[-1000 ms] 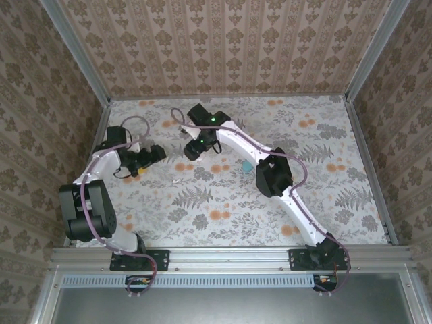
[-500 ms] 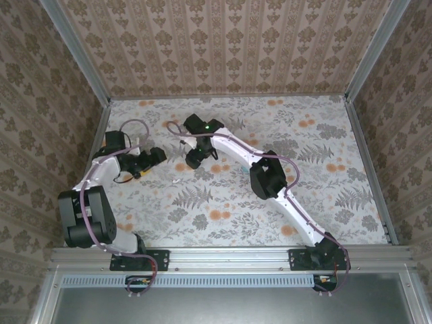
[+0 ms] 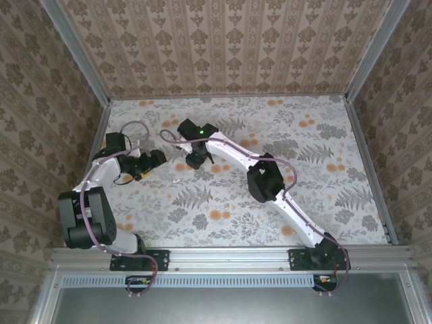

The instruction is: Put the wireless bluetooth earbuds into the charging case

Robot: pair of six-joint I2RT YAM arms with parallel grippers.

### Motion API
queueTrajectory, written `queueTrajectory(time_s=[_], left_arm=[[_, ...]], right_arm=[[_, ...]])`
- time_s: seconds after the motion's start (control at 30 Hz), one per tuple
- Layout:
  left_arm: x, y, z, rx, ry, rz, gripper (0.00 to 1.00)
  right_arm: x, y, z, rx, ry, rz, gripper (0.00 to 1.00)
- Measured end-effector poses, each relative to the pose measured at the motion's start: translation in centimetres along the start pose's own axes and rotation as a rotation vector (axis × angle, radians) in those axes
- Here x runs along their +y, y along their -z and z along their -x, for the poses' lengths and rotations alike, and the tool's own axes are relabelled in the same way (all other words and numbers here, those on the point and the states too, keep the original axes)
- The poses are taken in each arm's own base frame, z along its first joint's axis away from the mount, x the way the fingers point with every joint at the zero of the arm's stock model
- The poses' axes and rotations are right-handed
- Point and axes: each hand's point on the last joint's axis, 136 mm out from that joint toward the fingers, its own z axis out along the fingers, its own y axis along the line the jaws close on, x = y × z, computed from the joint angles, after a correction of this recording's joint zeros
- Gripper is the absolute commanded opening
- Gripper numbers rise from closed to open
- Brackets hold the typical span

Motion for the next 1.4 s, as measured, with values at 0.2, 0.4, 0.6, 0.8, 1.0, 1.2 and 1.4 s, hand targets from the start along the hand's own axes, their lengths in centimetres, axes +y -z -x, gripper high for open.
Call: queueTrajectory(time_s=[0.2, 0.4, 0.6, 0.8, 1.0, 1.2, 1.4], left_arm=[[-1.0, 0.9, -0.7, 0.003, -0.015, -0.031, 0.89], [-3.3, 2.8, -1.2, -0.052, -0.078, -0.103, 0.85], [-5.6, 3.5, -2.3, -0.073, -0.143, -0.192, 0.82], [-11.6, 3.4, -5.0, -0.043, -0.346, -0.333, 0.84], [-16.5, 3.1, -8.8, 0.038, -0.481, -0.455, 0.81], [-18.8, 3.5, -10.4, 0.072, -0.505, -0.529, 0.77], [-20.5, 3.6, -12.1, 0.119, -0.522, -0.567, 0.70]], right_arm=[[0.7, 0.7, -1.3, -0.017, 0.028, -0.039, 0.41], [2.7, 2.8, -6.6, 0.013, 0.050, -0.032, 0.40], [5.1, 6.2, -12.3, 0.030, 0.077, -0.050, 0.39], [6.3, 13.0, -12.0, -0.156, 0.077, -0.101, 0.39], [5.9, 20.8, -10.0, -0.406, 0.032, -0.124, 0.40], [5.6, 24.4, -10.0, -0.511, 0.017, -0.134, 0.40], [5.8, 25.2, -10.3, -0.529, 0.026, -0.135, 0.40]])
